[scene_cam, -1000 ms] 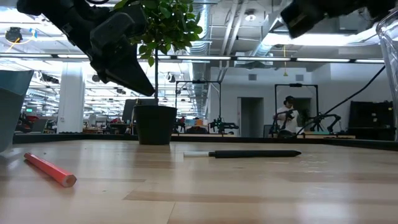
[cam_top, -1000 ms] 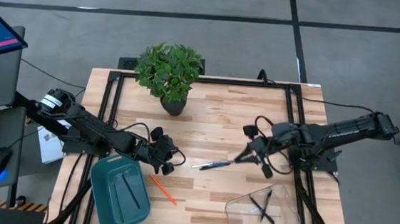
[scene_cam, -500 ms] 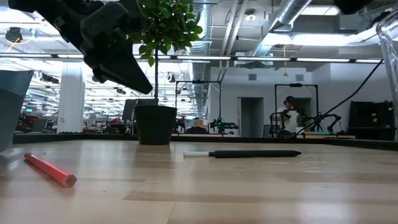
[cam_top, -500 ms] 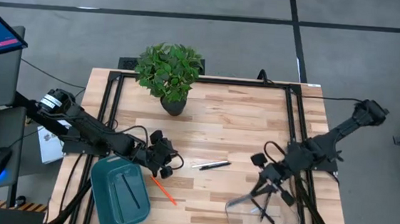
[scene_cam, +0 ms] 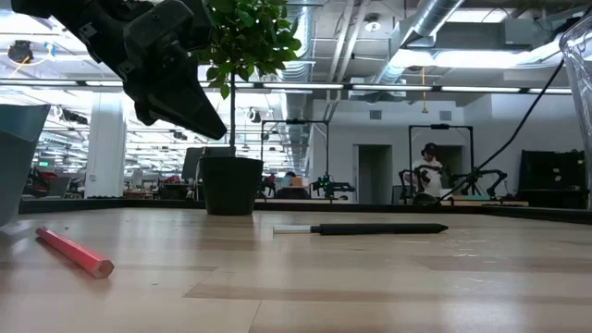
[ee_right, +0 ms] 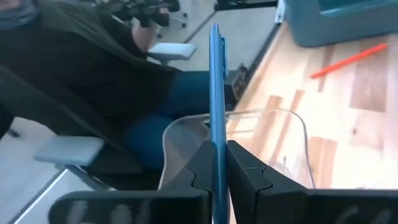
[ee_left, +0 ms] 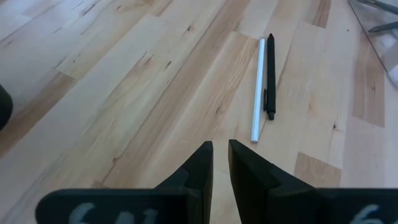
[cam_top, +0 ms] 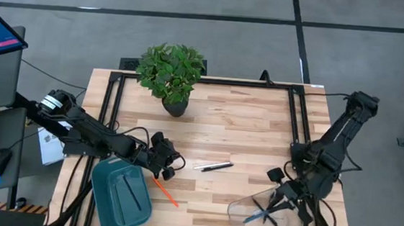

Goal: Sort pens & pencils
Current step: Put the blue pen into the transparent bin, then put the white pencil into the blue bin

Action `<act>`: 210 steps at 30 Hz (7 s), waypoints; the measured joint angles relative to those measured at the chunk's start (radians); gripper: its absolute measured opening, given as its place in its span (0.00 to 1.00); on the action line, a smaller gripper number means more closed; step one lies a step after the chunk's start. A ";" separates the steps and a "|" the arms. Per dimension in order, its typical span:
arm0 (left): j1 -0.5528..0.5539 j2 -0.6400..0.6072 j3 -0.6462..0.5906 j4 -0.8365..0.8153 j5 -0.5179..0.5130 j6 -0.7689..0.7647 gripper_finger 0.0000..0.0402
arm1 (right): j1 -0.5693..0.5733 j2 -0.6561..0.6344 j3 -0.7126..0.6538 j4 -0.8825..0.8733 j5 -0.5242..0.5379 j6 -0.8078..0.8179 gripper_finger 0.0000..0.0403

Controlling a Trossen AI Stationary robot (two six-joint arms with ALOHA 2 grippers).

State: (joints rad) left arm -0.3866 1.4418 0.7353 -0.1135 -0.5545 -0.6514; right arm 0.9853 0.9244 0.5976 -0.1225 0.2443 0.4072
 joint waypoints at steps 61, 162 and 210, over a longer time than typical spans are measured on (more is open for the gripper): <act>0.003 0.000 0.000 0.055 0.132 0.067 0.10 | -0.231 0.246 0.000 -0.078 0.399 0.003 0.19; 0.106 0.442 0.087 0.434 0.263 0.220 0.30 | -0.558 0.261 0.000 -0.040 0.464 -0.205 0.19; 0.138 0.489 0.095 0.421 0.308 0.216 0.30 | -0.562 0.261 -0.001 -0.019 0.464 -0.206 0.19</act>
State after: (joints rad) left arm -0.2485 1.9312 0.8299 0.3076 -0.2462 -0.4355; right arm 0.4229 1.1853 0.5968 -0.1417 0.7081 0.2008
